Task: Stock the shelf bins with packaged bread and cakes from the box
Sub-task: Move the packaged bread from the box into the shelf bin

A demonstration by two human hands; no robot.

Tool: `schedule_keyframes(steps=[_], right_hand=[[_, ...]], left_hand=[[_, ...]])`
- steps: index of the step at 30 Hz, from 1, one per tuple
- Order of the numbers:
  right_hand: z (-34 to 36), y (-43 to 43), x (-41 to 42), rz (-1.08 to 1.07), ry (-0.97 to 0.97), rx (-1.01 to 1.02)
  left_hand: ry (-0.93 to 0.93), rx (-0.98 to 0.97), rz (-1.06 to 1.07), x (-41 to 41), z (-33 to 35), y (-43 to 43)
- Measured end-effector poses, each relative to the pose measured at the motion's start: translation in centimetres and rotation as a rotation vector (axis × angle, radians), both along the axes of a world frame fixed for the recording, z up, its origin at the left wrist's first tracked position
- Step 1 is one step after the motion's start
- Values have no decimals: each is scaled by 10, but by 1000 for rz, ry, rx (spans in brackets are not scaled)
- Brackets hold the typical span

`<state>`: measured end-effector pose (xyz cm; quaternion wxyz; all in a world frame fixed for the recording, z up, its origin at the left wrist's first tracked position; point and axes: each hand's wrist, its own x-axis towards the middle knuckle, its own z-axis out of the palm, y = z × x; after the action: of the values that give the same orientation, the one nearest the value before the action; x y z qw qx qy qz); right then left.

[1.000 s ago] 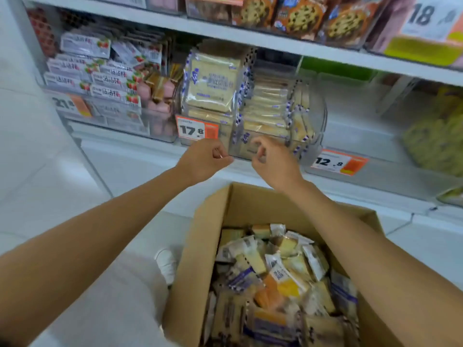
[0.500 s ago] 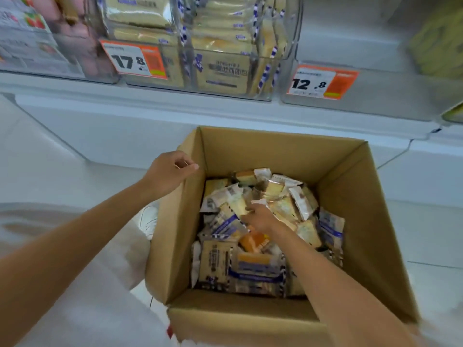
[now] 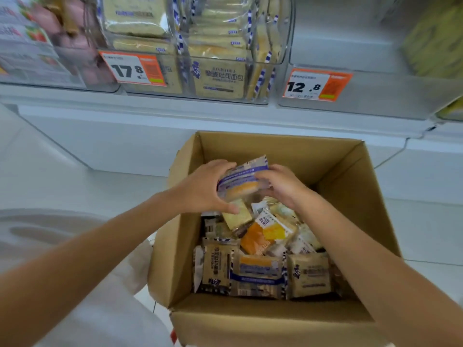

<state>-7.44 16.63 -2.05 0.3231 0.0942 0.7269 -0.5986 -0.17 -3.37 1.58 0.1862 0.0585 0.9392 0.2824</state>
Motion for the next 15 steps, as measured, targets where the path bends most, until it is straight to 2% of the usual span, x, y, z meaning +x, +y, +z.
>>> schedule_keyframes(steps=[2, 3, 4, 6, 8, 12, 15], right_hand=[[35, 9, -6, -46, -137, -248], [48, 14, -7, -55, -143, -284], [55, 19, -9, -65, -105, -252], [63, 28, -14, -54, 104, -17], [63, 33, -16, -16, 245, 134], [61, 28, -7, 56, 183, 40], [56, 27, -4, 9, 207, 35]], left_hand=[[37, -50, 9, -9, -9, 16], [55, 7, 91, -15, -9, 19], [17, 121, 199, -20, -7, 20], [-211, 433, 360, -27, 4, 16], [-410, 649, 376, -27, 16, 10], [-519, 821, 361, -24, 34, 7], [-443, 825, 448, -23, 38, 6]])
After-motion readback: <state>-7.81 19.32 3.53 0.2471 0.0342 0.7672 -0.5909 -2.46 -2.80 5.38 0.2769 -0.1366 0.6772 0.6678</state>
